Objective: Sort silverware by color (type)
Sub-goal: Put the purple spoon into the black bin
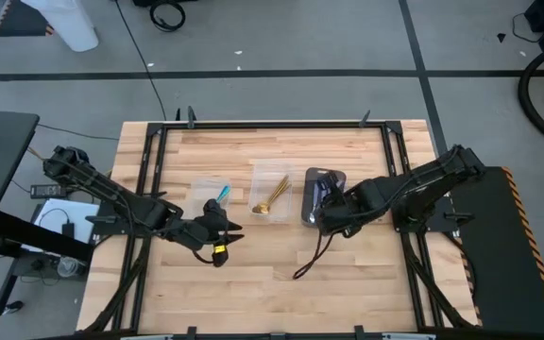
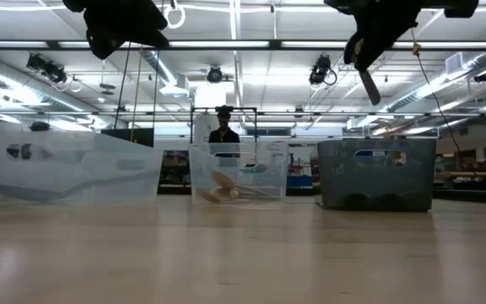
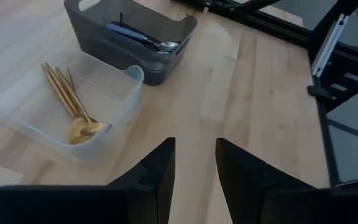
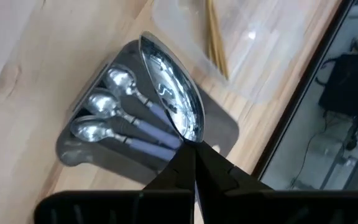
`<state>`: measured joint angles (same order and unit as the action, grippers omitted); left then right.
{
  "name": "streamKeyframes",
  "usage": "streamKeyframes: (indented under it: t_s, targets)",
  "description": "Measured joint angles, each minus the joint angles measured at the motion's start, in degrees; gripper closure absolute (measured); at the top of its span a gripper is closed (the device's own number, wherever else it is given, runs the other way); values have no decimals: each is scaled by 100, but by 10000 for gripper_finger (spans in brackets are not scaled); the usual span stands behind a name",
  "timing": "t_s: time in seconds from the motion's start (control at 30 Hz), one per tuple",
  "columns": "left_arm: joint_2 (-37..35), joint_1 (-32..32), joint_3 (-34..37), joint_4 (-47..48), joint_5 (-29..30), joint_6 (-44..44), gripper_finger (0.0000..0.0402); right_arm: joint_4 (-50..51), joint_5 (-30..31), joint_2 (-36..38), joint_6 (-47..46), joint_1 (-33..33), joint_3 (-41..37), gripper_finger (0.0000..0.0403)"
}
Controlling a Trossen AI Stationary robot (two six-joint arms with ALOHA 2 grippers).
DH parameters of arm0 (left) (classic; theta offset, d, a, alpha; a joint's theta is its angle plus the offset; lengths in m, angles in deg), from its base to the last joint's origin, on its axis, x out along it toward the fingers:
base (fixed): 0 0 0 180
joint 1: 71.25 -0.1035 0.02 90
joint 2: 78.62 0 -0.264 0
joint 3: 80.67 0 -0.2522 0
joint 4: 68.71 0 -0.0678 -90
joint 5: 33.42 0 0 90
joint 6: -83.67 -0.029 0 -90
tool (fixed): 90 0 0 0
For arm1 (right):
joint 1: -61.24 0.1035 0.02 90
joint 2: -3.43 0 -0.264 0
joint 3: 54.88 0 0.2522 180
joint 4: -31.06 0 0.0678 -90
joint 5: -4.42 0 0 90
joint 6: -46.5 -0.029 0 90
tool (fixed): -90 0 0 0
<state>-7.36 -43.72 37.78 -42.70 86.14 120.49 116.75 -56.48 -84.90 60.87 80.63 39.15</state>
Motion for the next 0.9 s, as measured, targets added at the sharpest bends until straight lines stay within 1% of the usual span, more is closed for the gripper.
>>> streamKeyframes:
  t_s: [0.2,0.47,0.77,0.9]
  targets:
    - [0,204,0,2,4,566,278,-471,-52,198,498,-177,-274,394]
    - [0,511,-1,-41,9,1228,278,-941,-474,242,1034,-527,-694,394]
    - [0,785,-2,-168,179,1552,278,-1140,-729,242,1493,-843,-1041,394]
    - [0,840,-2,-170,270,1626,278,-1459,-915,242,1765,-943,-1310,393]
